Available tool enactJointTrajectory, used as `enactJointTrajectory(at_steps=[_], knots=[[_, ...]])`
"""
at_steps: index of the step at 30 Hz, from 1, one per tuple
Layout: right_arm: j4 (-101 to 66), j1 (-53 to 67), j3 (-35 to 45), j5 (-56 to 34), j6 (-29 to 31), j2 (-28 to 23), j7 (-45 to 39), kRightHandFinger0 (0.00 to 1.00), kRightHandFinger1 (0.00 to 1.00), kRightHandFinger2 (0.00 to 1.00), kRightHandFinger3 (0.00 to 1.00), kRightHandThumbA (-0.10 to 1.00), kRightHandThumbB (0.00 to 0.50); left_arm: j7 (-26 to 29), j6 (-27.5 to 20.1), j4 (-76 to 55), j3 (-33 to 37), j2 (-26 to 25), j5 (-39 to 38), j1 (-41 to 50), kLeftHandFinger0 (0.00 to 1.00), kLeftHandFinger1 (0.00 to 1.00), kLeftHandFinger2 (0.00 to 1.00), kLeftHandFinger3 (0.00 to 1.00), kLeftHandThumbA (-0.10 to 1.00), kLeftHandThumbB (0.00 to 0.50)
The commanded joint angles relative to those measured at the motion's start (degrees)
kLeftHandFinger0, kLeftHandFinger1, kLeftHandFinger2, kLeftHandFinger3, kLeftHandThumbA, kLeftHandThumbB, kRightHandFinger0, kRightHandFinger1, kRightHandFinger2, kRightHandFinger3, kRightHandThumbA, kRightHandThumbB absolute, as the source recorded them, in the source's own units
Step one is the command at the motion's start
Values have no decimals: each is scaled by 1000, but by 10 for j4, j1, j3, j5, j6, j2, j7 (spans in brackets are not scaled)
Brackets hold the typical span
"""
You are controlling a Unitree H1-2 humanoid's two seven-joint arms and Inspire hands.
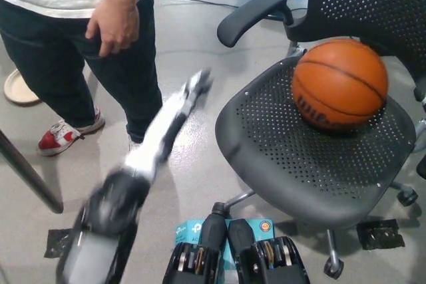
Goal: The robot grabs the basketball from a person using both hands and then drops it on the black chair in the front
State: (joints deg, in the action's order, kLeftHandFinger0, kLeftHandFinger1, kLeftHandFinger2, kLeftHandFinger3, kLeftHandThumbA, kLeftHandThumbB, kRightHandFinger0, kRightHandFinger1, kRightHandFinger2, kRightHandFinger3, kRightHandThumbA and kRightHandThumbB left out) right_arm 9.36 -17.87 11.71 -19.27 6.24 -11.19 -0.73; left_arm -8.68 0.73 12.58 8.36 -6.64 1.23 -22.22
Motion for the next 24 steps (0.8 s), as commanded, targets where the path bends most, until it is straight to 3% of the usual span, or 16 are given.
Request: enactJointTrajectory(at_steps=[1, 2, 5, 6, 8, 11, 14, 19, 24], knots=[[-35, 33, -36, 74, 81, 24, -11, 1000, 1000, 1000, 1000, 1000, 217, -7, -82, -52, -23, -7, -29, 48, 1000, 1000, 1000, 1000, 1000, 128], [-36, 50, -53, 80, 91, 37, -17, 1000, 1000, 1000, 1000, 1000, 219, -2, -88, -69, -36, -7, -36, 76, 1000, 1000, 1000, 1000, 1000, 107], [-34, 82, -91, 98, 98, 63, -22, 1000, 1000, 1000, 1000, 1000, 196, 7, -93, -97, -69, -5, -51, 133, 1000, 1000, 1000, 1000, 1000, 143], [-28, 91, -100, 103, 108, 69, -23, 1000, 1000, 1000, 1000, 1000, 181, 12, -113, -95, -75, -8, -41, 148, 1000, 1000, 1000, 1000, 1000, 132], [-23, 108, -118, 120, 113, 77, -25, 1000, 1000, 1000, 1000, 1000, 200, 13, -142, -82, -91, -10, -42, 163, 1000, 1000, 1000, 1000, 1000, 129], [-4, 124, -138, 141, 136, 78, -27, 1000, 1000, 1000, 1000, 1000, 197, 23, -171, -54, -106, -12, -26, 172, 1000, 1000, 1000, 1000, 1000, 141], [48, 121, -140, 138, 159, 79, -24, 1000, 1000, 1000, 1000, 1000, 253, 30, -197, -12, -114, -20, -11, 173, 1000, 1000, 1000, 1000, 1000, 142], [124, 117, -131, 131, 189, 76, -26, 1000, 1000, 1000, 1000, 1000, 228, 48, -237, 52, -114, -22, 16, 171, 1000, 1000, 1000, 1000, 1000, 164], [129, 125, -121, 112, 183, 71, -36, 1000, 1000, 1000, 1000, 1000, 225, 65, -255, 89, -112, -26, 41, 168, 1000, 1000, 1000, 1000, 1000, 181]])
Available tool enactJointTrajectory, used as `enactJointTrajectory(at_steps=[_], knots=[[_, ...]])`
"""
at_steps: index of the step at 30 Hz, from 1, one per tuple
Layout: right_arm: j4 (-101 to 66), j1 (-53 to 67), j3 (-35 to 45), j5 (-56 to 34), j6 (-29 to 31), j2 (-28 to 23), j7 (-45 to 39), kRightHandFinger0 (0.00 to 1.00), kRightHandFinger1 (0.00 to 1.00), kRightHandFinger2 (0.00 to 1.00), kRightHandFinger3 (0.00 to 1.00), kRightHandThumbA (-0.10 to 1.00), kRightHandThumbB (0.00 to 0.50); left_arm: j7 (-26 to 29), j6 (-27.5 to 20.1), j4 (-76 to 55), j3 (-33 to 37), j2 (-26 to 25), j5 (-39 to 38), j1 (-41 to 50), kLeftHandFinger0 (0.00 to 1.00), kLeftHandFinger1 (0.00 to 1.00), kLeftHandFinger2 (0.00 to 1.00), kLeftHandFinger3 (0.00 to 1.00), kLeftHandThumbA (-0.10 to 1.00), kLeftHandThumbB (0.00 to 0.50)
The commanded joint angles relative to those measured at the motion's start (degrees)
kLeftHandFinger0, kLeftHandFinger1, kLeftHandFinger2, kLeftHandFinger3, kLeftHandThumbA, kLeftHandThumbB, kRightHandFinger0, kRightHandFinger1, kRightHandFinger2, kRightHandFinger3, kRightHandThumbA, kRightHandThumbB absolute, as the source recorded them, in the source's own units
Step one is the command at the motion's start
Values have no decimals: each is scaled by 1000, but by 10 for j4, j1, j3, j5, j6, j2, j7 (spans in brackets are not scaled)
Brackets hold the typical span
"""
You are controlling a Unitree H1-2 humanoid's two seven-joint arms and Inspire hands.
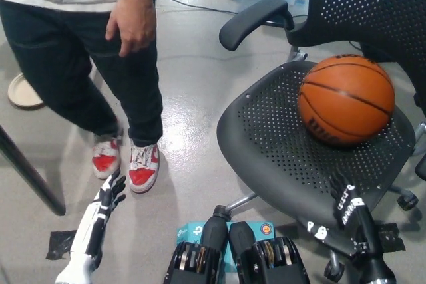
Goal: The robot grabs the basketball from a person using both hands and then drops it on the black chair in the front
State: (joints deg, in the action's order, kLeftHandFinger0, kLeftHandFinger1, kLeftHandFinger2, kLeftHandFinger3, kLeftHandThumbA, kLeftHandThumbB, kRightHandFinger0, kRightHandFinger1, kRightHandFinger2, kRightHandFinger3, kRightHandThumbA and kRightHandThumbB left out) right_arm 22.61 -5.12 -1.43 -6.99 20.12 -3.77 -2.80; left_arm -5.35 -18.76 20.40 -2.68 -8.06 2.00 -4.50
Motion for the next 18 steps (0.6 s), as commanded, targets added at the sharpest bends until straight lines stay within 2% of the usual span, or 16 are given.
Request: enactJointTrajectory(at_steps=[1, 4, 6, 9, 12, 14, 18], knots=[[3, -3, 13, -12, 53, -3, -16, 1000, 1000, 1000, 1000, 1000, 210, 32, -68, 24, -2, -13, 31, -12, 1000, 1000, 1000, 1000, 1000, 180], [15, -3, 16, -10, 64, -6, -19, 1000, 1000, 1000, 1000, 1000, 196, 36, -76, 36, -4, -12, 30, -13, 1000, 1000, 1000, 1000, 1000, 176], [18, 0, 15, -2, 68, -8, -18, 1000, 1000, 1000, 1000, 1000, 211, 42, -78, 39, -5, -11, 35, -9, 1000, 1000, 1000, 1000, 1000, 199], [21, 0, 17, -3, 67, -9, -18, 1000, 1000, 1000, 1000, 1000, 224, 40, -82, 45, -3, -13, 31, -9, 1000, 1000, 1000, 1000, 1000, 173], [14, 7, 17, -8, 65, -10, -24, 1000, 1000, 1000, 1000, 1000, 199, 45, -82, 42, -1, -13, 34, -3, 1000, 1000, 1000, 1000, 1000, 160], [10, 7, 19, -9, 65, -6, -23, 1000, 1000, 1000, 1000, 1000, 204, 40, -82, 40, -2, -14, 31, -4, 1000, 1000, 1000, 1000, 1000, 196], [4, 11, 20, -14, 68, -5, -27, 1000, 1000, 1000, 1000, 1000, 221, 44, -82, 31, -1, -14, 35, 2, 1000, 1000, 1000, 1000, 1000, 189]])
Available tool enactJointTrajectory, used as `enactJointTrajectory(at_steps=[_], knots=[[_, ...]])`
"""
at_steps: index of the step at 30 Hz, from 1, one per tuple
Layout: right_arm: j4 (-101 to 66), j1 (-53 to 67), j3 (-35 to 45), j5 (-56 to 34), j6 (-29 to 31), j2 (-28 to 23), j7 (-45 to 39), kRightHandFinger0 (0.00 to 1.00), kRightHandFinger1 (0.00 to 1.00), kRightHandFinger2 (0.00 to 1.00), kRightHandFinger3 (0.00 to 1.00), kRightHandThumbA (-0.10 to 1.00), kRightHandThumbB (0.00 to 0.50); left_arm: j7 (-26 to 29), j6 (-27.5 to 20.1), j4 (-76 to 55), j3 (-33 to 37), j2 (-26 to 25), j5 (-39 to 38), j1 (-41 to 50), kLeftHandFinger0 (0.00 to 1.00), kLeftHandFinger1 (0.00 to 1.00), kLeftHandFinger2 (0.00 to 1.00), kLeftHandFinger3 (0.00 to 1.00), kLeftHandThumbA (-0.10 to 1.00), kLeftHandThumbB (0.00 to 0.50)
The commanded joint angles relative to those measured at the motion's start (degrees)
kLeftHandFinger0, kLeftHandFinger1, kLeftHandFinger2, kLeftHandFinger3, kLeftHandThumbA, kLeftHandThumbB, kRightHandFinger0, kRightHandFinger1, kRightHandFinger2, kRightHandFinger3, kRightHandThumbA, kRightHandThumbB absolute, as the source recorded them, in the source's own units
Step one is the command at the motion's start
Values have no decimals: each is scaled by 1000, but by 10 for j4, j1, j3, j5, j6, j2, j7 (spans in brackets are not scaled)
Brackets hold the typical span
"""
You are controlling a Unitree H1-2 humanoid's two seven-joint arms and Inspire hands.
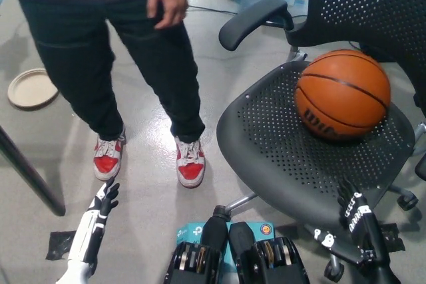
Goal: The robot grabs the basketball from a person using both hands and then drops it on the black chair in the front
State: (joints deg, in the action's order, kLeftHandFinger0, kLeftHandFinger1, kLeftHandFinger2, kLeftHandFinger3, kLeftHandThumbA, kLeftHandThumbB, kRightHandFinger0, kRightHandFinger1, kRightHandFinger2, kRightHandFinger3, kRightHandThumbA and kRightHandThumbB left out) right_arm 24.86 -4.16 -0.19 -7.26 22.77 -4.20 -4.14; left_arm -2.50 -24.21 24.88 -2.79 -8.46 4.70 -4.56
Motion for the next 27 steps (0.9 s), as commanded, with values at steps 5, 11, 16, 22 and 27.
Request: enactJointTrajectory(at_steps=[5, 11, 16, 22, 27], knots=[[-23, 3, 8, -5, 37, 0, -12, 1000, 1000, 1000, 1000, 1000, 253, 14, -27, -16, -1, -11, 6, 2, 1000, 1000, 1000, 1000, 1000, 150], [-24, 9, 5, 1, 30, 1, -10, 1000, 1000, 1000, 1000, 1000, 280, 19, -27, -22, -3, -11, 12, 14, 1000, 1000, 1000, 1000, 1000, 134], [-18, -1, 4, 2, 27, 2, -12, 1000, 1000, 1000, 1000, 1000, 263, 20, -27, -15, -7, -12, 8, 9, 1000, 1000, 1000, 1000, 1000, 133], [-21, 0, 11, -9, 17, 2, -10, 1000, 1000, 1000, 1000, 1000, 246, 22, -27, -14, -9, -12, 9, 9, 1000, 1000, 1000, 1000, 1000, 98], [-30, 1, 12, 1, 9, 0, -5, 1000, 1000, 1000, 1000, 1000, 279, 23, -16, -22, -9, -11, 15, 7, 1000, 1000, 1000, 1000, 1000, 100]])
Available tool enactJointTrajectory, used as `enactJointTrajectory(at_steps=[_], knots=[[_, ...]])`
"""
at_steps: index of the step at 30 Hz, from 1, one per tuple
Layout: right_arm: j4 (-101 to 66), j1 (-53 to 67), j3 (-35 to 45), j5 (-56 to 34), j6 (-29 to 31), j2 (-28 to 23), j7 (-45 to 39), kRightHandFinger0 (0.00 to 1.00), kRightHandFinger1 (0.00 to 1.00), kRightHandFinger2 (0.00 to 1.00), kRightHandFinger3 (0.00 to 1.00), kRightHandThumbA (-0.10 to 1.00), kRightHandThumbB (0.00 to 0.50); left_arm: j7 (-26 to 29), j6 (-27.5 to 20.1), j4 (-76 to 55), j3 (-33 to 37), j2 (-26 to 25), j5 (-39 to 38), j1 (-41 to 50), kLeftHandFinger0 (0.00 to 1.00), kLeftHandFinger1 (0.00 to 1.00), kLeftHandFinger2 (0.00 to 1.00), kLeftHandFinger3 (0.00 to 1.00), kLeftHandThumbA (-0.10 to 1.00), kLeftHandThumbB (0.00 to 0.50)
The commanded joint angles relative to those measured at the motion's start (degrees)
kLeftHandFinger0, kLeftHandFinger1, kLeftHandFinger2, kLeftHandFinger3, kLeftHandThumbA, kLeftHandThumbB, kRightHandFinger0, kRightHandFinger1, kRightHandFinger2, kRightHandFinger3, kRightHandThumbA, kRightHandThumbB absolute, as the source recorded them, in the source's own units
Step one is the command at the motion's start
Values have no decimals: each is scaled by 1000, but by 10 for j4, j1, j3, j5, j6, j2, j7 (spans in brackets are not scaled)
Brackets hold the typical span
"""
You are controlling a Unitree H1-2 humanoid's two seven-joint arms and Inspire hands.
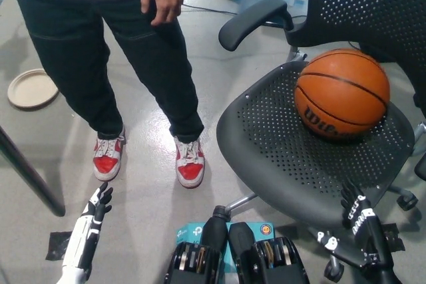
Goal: The robot grabs the basketball from a person using both hands and then drops it on the black chair in the front
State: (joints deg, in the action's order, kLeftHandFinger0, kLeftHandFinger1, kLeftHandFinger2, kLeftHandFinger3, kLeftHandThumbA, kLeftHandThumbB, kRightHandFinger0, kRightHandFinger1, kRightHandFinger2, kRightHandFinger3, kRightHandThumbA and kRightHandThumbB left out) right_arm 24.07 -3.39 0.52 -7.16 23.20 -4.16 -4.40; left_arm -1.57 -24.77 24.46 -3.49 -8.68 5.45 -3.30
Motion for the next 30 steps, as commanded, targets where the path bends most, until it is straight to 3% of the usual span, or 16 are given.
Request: enactJointTrajectory(at_steps=[1, 7, 8, 19, 23, 27, 30], knots=[[-22, -11, 5, 0, 4, -1, -3, 1000, 1000, 1000, 1000, 1000, 277, 14, -6, -19, -2, -9, 7, -11, 1000, 1000, 1000, 1000, 1000, 101], [-22, -20, 4, 11, 2, -2, 0, 1000, 1000, 1000, 1000, 1000, 279, 15, -4, -16, -4, -10, 8, -18, 1000, 1000, 1000, 1000, 1000, 141], [-16, -32, 5, 9, 4, -5, -1, 1000, 1000, 1000, 1000, 1000, 268, 15, 7, -20, -3, -12, 13, -29, 1000, 1000, 1000, 1000, 1000, 170], [-6, -61, 13, 8, -7, -5, 0, 1000, 1000, 1000, 1000, 1000, 216, 6, 20, -16, -5, -17, 3, -54, 1000, 1000, 1000, 1000, 934, 130], [-6, -64, 13, 14, -3, -7, 1, 1000, 1000, 1000, 1000, 985, 167, 5, 23, -16, -5, -16, 0, -58, 1000, 1000, 1000, 1000, 888, 120], [-8, -65, 12, 24, -2, -8, 6, 1000, 1000, 1000, 1000, 974, 180, 2, 22, -17, -4, -16, -3, -56, 1000, 1000, 1000, 1000, 862, 83], [-7, -65, 13, 24, 2, -8, 5, 1000, 1000, 1000, 1000, 968, 183, 8, 22, -15, -4, -15, 4, -57, 1000, 1000, 1000, 1000, 847, 81]])
